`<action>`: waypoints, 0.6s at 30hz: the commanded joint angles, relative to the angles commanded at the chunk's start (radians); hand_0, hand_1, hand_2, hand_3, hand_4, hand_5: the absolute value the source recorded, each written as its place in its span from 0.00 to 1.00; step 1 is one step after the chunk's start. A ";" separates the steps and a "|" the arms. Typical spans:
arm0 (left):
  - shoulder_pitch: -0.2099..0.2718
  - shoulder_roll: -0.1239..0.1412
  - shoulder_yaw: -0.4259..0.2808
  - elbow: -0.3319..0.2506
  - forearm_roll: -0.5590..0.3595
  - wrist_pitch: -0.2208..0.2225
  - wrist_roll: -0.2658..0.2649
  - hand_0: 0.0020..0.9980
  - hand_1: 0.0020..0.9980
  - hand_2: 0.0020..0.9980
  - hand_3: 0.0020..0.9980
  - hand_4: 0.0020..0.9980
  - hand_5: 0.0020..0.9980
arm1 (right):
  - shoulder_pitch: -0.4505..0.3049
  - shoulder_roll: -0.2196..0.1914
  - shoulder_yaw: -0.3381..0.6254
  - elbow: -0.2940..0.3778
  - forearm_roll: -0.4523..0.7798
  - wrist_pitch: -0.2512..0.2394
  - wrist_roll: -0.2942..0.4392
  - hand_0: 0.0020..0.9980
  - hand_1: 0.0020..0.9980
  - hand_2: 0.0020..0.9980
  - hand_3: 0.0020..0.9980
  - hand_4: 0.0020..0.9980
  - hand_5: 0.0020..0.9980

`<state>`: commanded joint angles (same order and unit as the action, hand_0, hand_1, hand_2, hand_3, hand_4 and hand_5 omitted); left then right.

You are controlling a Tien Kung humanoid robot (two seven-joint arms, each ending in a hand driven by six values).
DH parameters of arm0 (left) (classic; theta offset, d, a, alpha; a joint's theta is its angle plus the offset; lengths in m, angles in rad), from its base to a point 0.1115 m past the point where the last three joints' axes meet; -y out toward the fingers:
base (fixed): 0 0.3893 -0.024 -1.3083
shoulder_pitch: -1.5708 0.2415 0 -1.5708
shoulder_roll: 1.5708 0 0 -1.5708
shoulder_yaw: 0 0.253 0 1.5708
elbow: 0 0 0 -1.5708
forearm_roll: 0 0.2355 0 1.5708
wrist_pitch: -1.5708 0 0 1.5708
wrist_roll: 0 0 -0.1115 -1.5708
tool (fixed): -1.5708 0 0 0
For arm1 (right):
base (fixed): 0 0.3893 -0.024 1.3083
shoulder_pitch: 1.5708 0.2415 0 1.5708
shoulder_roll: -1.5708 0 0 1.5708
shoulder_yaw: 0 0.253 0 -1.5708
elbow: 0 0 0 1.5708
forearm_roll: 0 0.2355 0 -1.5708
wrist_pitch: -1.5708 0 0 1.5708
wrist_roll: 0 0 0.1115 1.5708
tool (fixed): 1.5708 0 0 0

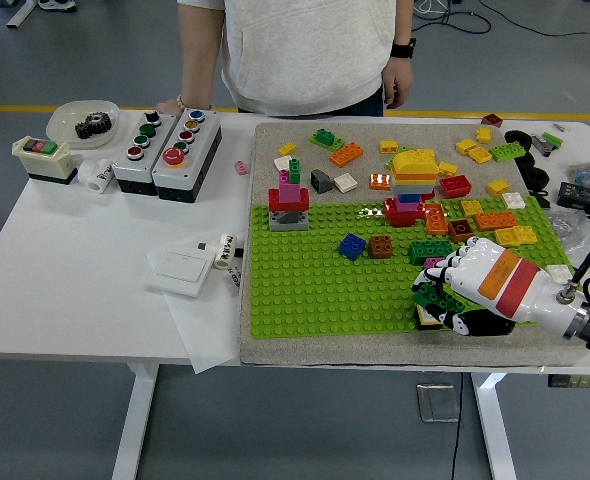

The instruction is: Pick up the brick,pile it on top of brick,press brick,pick up the brick,pile it on top of brick,press brick

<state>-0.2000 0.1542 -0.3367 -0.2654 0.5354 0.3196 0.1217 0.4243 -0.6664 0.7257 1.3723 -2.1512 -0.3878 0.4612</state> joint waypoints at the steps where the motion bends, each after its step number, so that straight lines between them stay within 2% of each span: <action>1: 0.001 0.000 0.000 0.000 0.001 0.000 0.000 0.77 0.78 0.78 0.63 0.68 0.64 | 0.000 -0.001 0.000 0.003 0.001 0.000 0.000 0.19 0.30 0.42 0.62 0.57 0.32; 11: 0.006 0.000 -0.007 0.000 0.011 -0.002 0.003 0.77 0.78 0.78 0.63 0.68 0.64 | -0.009 -0.004 0.007 0.013 -0.002 -0.002 -0.002 0.19 0.30 0.42 0.62 0.57 0.32; 18: 0.009 -0.001 -0.013 0.000 0.022 -0.003 0.006 0.77 0.78 0.78 0.63 0.68 0.64 | -0.023 -0.014 0.039 0.032 -0.010 -0.023 -0.007 0.19 0.30 0.42 0.61 0.57 0.32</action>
<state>-0.1913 0.1534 -0.3495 -0.2652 0.5578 0.3164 0.1273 0.4013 -0.6808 0.7650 1.4047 -2.1613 -0.4113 0.4539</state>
